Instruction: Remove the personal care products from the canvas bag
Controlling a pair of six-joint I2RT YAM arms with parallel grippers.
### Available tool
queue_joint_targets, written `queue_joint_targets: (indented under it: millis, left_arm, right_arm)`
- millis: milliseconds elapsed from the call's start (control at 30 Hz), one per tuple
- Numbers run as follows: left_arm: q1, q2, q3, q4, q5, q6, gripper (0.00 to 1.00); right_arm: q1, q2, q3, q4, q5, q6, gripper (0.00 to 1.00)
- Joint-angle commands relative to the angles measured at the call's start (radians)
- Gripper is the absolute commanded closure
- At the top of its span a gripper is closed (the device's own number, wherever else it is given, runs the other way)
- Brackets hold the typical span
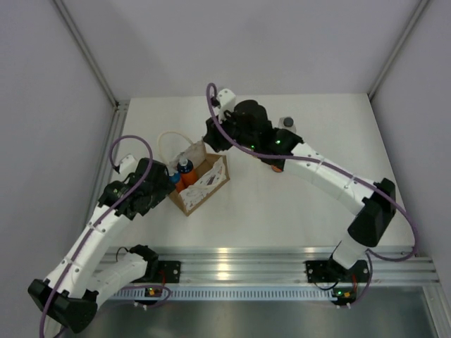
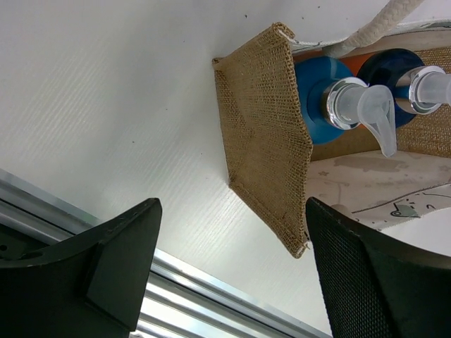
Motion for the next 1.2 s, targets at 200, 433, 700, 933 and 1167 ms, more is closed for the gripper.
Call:
queue_joint_targets:
  millis: [200,433,700,933,1167]
  left_arm:
    - [0.002,-0.015,0.009,0.034,0.014,-0.004,0.08]
    - [0.001,-0.011,-0.008,0.034,0.035,0.006,0.08]
    - [0.001,-0.035,-0.011,0.032,0.038,0.010,0.08]
    - [0.002,-0.048,-0.022,0.032,0.053,0.007,0.08]
    - [0.001,-0.071,-0.040,0.031,0.064,0.009,0.08]
  right_arm:
    - [0.063,0.262,0.243,-0.119,-0.187,-0.192,0.55]
    - [0.057,0.349,0.316,-0.158,-0.441,-0.345,0.49]
    - [0.057,0.414,0.354,-0.157,-0.521,-0.467,0.45]
    - [0.030,0.467,0.418,-0.159,-0.581,-0.554,0.41]
    - [0.010,0.507,0.441,-0.156,-0.627,-0.593,0.42]
